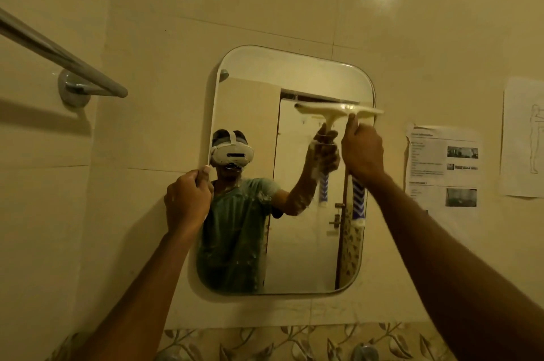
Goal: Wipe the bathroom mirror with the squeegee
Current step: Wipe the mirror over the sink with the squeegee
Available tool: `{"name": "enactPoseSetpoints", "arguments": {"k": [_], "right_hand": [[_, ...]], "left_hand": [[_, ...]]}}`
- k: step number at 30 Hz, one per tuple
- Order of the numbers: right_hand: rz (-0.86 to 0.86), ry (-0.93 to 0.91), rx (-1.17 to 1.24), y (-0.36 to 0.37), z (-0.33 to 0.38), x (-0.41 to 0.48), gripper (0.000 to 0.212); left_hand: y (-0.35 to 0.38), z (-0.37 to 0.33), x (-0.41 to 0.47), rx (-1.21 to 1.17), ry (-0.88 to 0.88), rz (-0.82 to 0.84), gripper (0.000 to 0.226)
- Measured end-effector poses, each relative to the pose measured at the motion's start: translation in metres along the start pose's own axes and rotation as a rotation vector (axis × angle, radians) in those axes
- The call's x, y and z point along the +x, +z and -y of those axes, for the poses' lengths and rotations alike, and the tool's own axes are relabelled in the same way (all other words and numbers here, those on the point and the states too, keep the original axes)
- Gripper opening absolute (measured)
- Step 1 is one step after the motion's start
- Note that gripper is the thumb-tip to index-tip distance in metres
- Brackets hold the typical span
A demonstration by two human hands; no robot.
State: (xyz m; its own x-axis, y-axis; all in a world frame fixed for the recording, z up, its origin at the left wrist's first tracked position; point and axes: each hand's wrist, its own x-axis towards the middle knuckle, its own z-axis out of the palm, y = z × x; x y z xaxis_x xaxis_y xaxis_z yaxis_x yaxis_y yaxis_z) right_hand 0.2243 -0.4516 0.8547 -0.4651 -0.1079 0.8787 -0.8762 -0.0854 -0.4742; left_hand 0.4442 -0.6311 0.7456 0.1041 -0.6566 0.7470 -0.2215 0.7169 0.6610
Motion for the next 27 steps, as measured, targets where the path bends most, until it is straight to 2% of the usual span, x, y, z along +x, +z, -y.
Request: {"name": "enactPoseSetpoints", "arguments": {"k": [4, 7, 14, 22, 27], "right_hand": [[-0.017, 0.015, -0.003, 0.009, 0.007, 0.011, 0.049], [0.064, 0.045, 0.054, 0.022, -0.02, -0.035, 0.049], [0.056, 0.067, 0.001, 0.024, -0.056, -0.142, 0.053], [0.01, -0.015, -0.024, 0.011, -0.024, -0.054, 0.041], [0.053, 0.107, -0.021, 0.022, -0.05, -0.102, 0.045]], "left_hand": [[0.001, -0.001, 0.0, 0.003, -0.007, -0.006, 0.043], [0.002, -0.001, -0.001, -0.003, -0.008, -0.016, 0.042], [0.0, -0.002, 0.001, 0.016, -0.02, 0.017, 0.044], [-0.002, -0.003, 0.001, 0.026, -0.012, 0.018, 0.044], [0.0, 0.0, 0.002, 0.023, 0.002, 0.022, 0.043]]}}
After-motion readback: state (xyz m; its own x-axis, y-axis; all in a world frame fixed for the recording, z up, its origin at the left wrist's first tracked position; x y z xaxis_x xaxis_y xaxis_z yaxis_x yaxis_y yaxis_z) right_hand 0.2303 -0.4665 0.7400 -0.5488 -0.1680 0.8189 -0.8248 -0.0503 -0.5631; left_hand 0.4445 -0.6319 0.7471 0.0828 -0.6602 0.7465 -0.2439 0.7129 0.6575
